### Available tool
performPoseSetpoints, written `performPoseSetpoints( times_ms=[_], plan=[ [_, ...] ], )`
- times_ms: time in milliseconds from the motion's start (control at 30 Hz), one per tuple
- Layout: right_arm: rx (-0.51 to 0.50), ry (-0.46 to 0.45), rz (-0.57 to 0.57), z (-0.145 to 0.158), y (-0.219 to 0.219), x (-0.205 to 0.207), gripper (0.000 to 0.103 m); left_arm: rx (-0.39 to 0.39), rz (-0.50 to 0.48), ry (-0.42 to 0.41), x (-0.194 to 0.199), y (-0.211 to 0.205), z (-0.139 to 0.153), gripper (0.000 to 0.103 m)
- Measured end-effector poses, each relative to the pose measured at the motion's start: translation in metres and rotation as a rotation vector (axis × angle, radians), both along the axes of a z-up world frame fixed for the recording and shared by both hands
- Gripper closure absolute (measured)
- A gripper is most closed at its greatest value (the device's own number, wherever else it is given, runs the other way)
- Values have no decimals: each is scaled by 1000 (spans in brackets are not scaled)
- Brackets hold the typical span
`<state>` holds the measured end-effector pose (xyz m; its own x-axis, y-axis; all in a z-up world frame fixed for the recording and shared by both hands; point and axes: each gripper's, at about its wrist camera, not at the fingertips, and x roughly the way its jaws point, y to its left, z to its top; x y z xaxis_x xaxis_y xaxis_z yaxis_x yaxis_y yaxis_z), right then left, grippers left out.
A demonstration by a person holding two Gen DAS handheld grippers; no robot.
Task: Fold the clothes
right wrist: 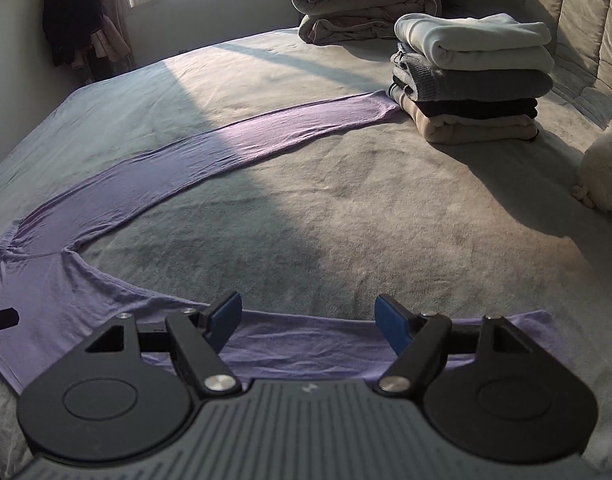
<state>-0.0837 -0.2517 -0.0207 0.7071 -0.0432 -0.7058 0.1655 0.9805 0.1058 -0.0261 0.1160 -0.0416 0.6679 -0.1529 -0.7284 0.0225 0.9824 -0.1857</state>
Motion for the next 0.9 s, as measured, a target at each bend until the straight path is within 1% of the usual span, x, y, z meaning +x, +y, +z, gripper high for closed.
performPoseSetpoints(
  times_ms=[200,300,367,400,567,600,667,700,767,833,900],
  plan=[
    [-34,11,-3,-27,21,3,26,71,-60,-19,-12,-5,-7,8],
    [-81,18,-10,-40,33,7,26,135,-99,-29,-19,-14,-13,5],
    [-123,7,-15,-43,39,9,25,191,-131,-46,-23,-22,-17,3],
    [-134,6,-16,-43,41,12,25,206,-136,-52,-24,-24,-18,3],
    [-123,5,-47,-43,33,38,24,183,-115,-24,-19,-23,-18,1],
    [-126,-3,-41,-44,31,43,22,181,-111,-17,-17,-23,-17,1],
    [-128,-20,-32,-45,26,52,22,179,-105,-7,-16,-24,-16,1],
    [-124,-19,-45,-43,23,53,22,174,-102,-4,-16,-24,-15,1],
    [-99,-22,-65,-37,18,51,22,160,-97,3,-15,-23,-14,1],
    [-72,-31,-50,-32,17,40,22,136,-92,6,-14,-21,-11,1],
    [-76,-27,-29,-28,19,28,22,112,-84,5,-13,-18,-8,1]
  ],
)
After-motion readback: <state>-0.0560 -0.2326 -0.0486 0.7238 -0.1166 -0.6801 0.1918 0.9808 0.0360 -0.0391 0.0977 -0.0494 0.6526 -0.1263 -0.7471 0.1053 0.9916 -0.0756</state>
